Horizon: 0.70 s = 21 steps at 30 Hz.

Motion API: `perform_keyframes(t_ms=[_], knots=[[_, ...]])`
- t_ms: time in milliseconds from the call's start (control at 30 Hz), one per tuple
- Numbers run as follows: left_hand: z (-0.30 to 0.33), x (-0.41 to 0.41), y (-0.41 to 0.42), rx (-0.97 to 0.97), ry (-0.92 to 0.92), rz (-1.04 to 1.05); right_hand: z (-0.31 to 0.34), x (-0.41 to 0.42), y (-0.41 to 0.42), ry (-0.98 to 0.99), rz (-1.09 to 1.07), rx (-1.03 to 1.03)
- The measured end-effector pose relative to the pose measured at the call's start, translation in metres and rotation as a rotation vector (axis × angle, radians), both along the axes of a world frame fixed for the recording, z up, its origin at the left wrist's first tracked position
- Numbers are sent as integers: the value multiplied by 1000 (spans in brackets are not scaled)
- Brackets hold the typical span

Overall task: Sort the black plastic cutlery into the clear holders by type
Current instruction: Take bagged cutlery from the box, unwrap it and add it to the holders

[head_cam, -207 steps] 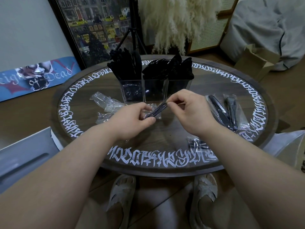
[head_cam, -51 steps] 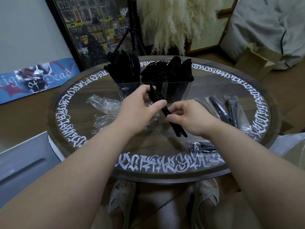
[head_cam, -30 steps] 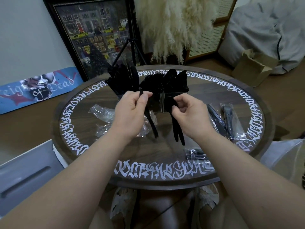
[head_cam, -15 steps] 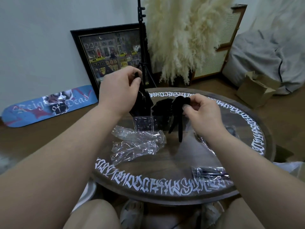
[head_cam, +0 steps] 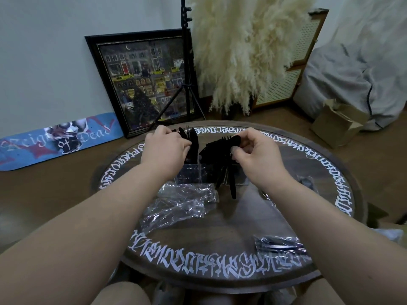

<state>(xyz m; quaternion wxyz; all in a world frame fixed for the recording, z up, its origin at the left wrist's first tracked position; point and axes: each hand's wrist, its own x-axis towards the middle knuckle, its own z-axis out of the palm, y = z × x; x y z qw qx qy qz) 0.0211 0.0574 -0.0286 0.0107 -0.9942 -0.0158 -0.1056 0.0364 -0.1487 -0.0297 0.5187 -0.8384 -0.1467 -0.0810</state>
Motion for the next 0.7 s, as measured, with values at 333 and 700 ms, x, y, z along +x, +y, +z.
perform_keyframes(t_ms=[333, 700], knots=[[14, -8, -40, -389, -184, -365, 1, 5, 8, 44, 72, 35], [75, 7, -17, -341, -594, -232, 19, 10, -14, 87, -34, 150]])
